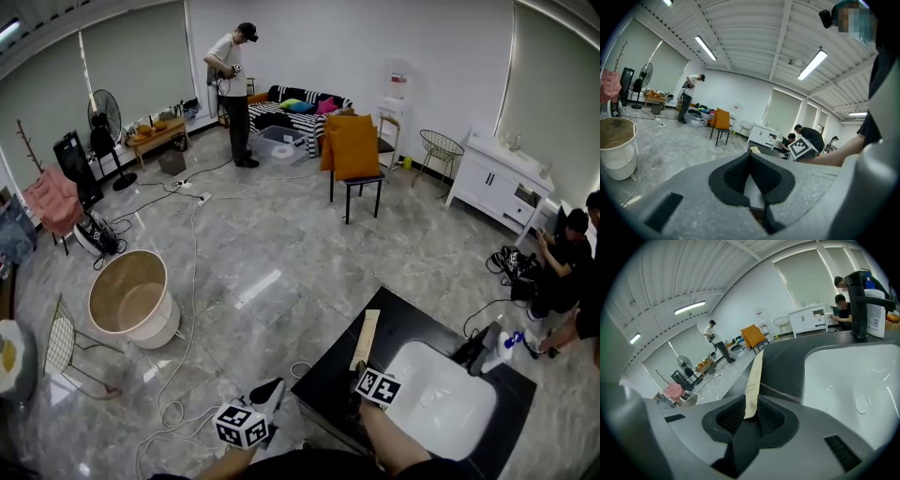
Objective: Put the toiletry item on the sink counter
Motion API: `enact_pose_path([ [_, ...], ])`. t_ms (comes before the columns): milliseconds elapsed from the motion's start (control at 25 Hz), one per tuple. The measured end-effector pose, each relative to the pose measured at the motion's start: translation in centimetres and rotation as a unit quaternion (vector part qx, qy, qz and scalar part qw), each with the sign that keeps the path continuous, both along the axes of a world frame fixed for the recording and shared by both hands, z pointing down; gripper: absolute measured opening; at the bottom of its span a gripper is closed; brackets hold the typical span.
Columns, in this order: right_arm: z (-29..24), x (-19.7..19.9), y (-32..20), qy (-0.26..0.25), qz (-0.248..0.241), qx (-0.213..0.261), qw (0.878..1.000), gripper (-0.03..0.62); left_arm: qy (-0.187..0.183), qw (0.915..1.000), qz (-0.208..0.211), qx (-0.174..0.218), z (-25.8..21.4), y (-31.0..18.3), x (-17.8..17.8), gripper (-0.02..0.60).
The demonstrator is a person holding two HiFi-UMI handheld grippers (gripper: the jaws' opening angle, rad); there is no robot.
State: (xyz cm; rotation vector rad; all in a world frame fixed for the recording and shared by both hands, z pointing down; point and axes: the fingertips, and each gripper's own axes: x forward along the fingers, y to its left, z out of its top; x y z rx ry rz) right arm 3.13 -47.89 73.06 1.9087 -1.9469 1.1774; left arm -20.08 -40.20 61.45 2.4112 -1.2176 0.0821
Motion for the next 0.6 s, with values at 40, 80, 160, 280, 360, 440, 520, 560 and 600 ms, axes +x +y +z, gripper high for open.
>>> enact_pose_path([
  [40, 0.0, 0.0, -0.1, 0.000, 0.000, 0.000, 1.000, 0.081, 0.000, 1.0000, 0.000, 0.000, 0.0, -0.1, 0.0, 0.000],
  [80, -0.1, 0.1, -0.2, -0.001, -0.001, 0.001, 1.000, 0.083, 0.000, 1.0000, 0.001, 0.000, 0.0, -0.2, 0.1, 0.000],
  [160, -0.2, 0.2, -0.3, -0.004, -0.002, 0.003, 1.000, 0.087, 0.000, 1.0000, 0.003, 0.000, 0.0, -0.3, 0.4, 0.000],
  [280, -0.5, 0.3, -0.3, -0.009, -0.005, 0.007, 1.000, 0.101, 0.001, 1.0000, 0.007, 0.000, -0.2, -0.5, 1.0, 0.001],
  [360, -0.9, 0.4, -0.2, -0.011, -0.009, 0.011, 1.000, 0.103, 0.001, 0.9999, 0.010, 0.000, -0.3, -0.5, 1.4, 0.001],
  [440, -1.2, 0.5, 0.0, -0.010, -0.015, 0.016, 1.000, 0.103, 0.001, 0.9999, 0.012, 0.001, -0.4, -0.4, 1.9, 0.000],
  [520, -1.6, 0.7, 0.3, -0.002, -0.023, 0.021, 1.000, 0.103, 0.002, 0.9999, 0.013, 0.001, -0.6, -0.3, 2.3, 0.000],
  [560, -1.8, 0.8, 0.5, 0.004, -0.028, 0.025, 0.999, 0.101, 0.002, 0.9999, 0.013, 0.002, -0.6, -0.2, 2.5, 0.000],
  [600, -2.1, 0.9, 0.6, 0.010, -0.034, 0.030, 0.999, 0.098, 0.002, 0.9999, 0.013, 0.002, -0.6, -0.1, 2.7, 0.000],
])
